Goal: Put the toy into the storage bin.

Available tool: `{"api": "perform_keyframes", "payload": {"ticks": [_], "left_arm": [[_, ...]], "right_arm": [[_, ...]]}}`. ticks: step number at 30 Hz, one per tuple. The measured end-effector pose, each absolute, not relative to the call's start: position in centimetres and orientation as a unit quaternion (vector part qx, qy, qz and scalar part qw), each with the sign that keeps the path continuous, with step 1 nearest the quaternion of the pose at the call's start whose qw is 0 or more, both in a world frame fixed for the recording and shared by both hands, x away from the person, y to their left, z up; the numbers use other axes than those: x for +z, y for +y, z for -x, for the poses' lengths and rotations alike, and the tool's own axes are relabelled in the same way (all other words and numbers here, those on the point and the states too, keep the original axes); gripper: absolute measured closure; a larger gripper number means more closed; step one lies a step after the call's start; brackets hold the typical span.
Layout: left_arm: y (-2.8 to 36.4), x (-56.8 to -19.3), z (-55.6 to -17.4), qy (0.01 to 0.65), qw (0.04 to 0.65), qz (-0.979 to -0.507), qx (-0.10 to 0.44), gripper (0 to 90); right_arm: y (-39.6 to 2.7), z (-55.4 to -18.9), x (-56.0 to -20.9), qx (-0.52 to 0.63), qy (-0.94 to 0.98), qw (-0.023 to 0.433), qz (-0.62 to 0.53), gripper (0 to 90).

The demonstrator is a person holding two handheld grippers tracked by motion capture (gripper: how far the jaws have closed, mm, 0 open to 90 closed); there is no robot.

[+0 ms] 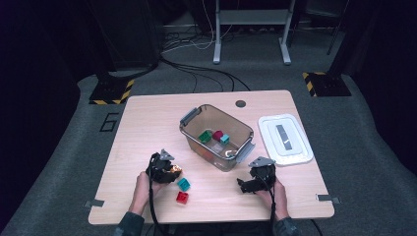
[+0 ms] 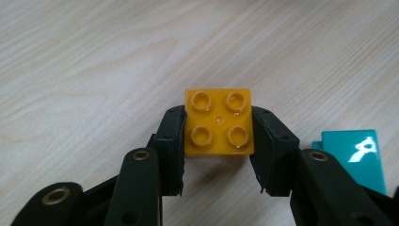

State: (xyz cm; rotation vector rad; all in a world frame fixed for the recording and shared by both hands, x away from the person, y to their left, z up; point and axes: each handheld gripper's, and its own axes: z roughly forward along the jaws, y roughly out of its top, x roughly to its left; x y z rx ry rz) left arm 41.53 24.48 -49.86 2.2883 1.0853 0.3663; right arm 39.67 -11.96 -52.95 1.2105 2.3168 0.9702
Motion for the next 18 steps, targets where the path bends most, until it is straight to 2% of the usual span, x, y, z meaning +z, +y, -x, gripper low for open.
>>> {"api": "perform_keyframes", "payload": {"ticks": [18], "left_arm": [[24.4,-47.1,-41.9,0.395,0.296,-0.856,0.156,58.5]], "right_arm": [[-12.0,-39.7,-53.0,0.343,0.818,0.176,-0.427,0.0]]}}
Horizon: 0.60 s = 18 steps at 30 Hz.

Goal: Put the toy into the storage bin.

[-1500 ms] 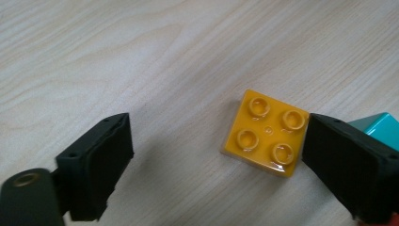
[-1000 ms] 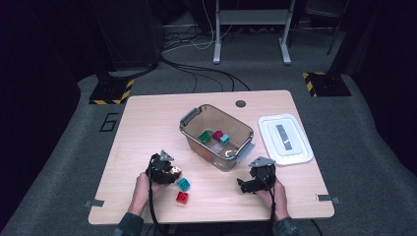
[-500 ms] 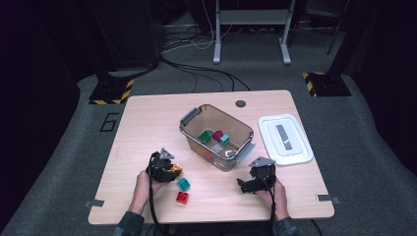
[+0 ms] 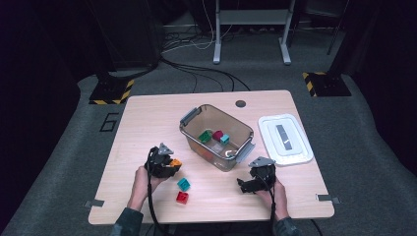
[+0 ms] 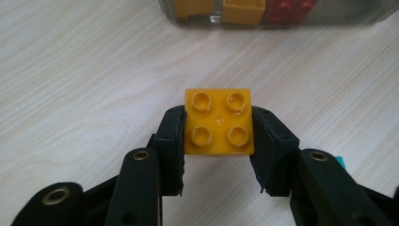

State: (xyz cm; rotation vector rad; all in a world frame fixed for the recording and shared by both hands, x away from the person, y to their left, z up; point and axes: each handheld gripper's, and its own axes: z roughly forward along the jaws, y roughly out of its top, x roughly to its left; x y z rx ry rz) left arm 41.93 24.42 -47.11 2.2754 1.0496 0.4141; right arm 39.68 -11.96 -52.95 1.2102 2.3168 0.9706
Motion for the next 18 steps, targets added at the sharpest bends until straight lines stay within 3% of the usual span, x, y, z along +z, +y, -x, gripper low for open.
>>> {"api": "perform_keyframes", "payload": {"ticks": [18], "left_arm": [[24.5,-44.1,-42.3,0.386,0.306,-0.852,0.179,58.6]], "right_arm": [[-12.0,-39.7,-53.0,0.343,0.818,0.176,-0.427,0.0]]}}
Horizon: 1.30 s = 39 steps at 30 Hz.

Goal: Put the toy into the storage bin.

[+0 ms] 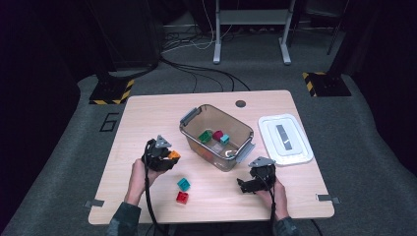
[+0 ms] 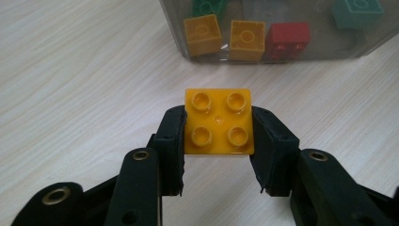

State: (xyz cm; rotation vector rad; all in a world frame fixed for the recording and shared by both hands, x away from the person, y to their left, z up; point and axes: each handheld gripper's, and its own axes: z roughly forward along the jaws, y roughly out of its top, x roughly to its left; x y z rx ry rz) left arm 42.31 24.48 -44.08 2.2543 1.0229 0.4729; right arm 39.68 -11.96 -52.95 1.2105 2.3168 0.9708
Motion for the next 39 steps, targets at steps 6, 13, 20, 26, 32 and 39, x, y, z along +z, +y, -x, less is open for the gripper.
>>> {"api": "perform_keyframes", "payload": {"ticks": [6,13,20,26,32,39], "left_arm": [[24.3,-43.0,-42.5,0.383,0.307,-0.851,0.186,58.6],[24.0,-41.6,-42.7,0.377,0.307,-0.853,0.189,58.5],[23.8,-40.1,-43.0,0.372,0.315,-0.851,0.196,58.6],[23.4,-38.6,-43.4,0.364,0.319,-0.851,0.205,58.6],[22.6,-37.2,-44.0,0.353,0.32,-0.853,0.213,58.6],[21.5,-35.8,-44.7,0.342,0.324,-0.854,0.221,58.5]], "right_arm": [[-12.0,-39.7,-53.0,0.342,0.82,0.177,-0.424,0.0],[-12.0,-39.7,-53.0,0.343,0.818,0.176,-0.427,0.0],[-12.0,-39.7,-53.0,0.342,0.82,0.177,-0.424,0.0],[-12.0,-39.7,-53.0,0.343,0.818,0.176,-0.428,0.0],[-12.0,-39.7,-53.0,0.342,0.82,0.177,-0.424,0.0],[-12.0,-39.7,-53.0,0.343,0.818,0.176,-0.427,0.0]]}}
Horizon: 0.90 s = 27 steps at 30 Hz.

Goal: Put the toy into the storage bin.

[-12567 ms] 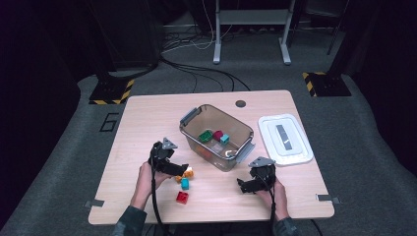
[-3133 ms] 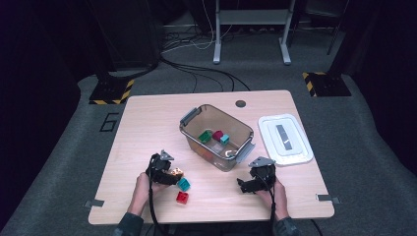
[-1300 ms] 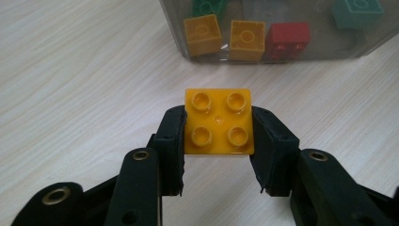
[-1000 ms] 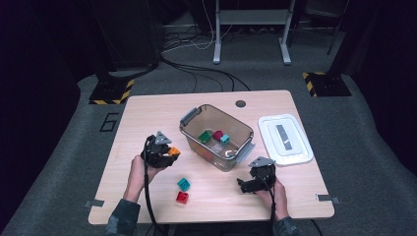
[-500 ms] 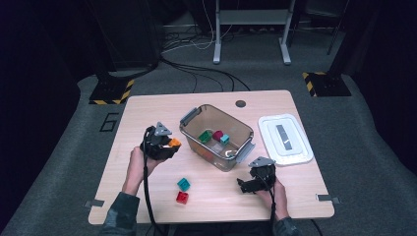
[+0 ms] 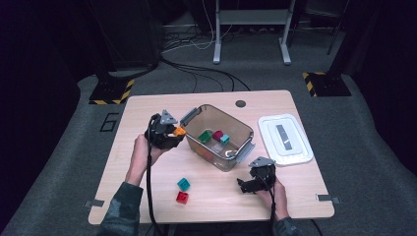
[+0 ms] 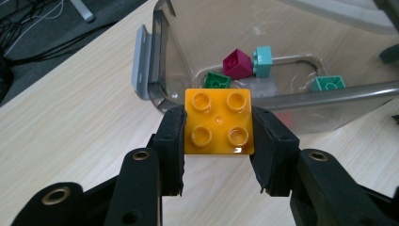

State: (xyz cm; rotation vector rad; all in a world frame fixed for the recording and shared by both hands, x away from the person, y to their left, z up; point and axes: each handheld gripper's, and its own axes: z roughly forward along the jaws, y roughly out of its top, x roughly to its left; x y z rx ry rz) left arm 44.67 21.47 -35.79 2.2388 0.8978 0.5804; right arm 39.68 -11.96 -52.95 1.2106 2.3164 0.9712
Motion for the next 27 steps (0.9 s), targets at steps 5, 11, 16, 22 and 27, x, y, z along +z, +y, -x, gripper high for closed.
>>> {"api": "perform_keyframes", "payload": {"ticks": [5,11,16,22,27], "left_arm": [[20.8,-35.2,-45.2,0.335,0.324,-0.855,0.227,58.5],[20.0,-34.7,-46.2,0.332,0.333,-0.853,0.225,58.5],[19.0,-34.6,-47.1,0.33,0.333,-0.854,0.226,58.5],[17.8,-34.5,-48.1,0.328,0.329,-0.858,0.221,58.5],[17.0,-34.7,-48.8,0.326,0.326,-0.86,0.219,58.5]], "right_arm": [[-12.0,-39.7,-53.0,0.343,0.818,0.176,-0.428,0.0],[-12.0,-39.7,-53.0,0.342,0.819,0.176,-0.425,0.0],[-12.0,-39.7,-53.0,0.342,0.82,0.177,-0.423,0.0],[-12.0,-39.7,-53.0,0.342,0.819,0.175,-0.425,0.0],[-11.9,-39.7,-52.9,0.343,0.818,0.174,-0.429,0.0]]}}
